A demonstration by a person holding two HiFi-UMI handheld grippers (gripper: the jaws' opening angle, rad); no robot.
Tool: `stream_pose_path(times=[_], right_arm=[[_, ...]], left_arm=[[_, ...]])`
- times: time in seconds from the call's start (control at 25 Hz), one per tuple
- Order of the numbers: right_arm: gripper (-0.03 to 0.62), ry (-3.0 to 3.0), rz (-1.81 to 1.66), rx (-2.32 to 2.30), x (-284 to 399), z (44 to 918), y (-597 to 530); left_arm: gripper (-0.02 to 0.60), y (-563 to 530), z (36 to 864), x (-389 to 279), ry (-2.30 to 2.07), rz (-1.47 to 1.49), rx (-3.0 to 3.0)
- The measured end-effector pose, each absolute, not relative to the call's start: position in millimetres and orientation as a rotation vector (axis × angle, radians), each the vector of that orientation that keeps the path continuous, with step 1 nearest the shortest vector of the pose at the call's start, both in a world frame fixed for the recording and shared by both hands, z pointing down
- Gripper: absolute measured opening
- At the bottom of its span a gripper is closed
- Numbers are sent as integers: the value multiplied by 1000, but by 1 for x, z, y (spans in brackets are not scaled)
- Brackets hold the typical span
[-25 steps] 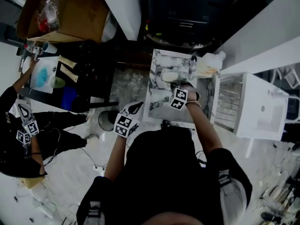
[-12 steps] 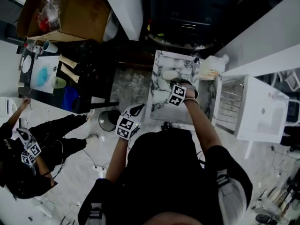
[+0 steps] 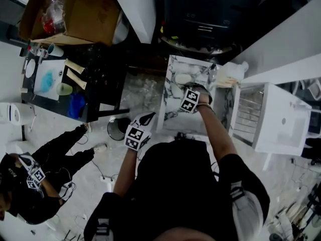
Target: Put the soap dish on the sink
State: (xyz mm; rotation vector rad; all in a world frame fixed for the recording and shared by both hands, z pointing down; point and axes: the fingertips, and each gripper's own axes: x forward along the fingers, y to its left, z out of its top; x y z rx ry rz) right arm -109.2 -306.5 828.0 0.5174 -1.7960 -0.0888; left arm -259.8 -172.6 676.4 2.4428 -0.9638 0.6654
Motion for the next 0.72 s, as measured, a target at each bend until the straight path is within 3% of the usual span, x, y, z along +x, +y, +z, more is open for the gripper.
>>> stream_pose_path(times=[0.72], right_arm=[[37,-1788,-87,622,-111,834,-345]], left_arm=[[0,-173,678,-259,-956,677,2442]])
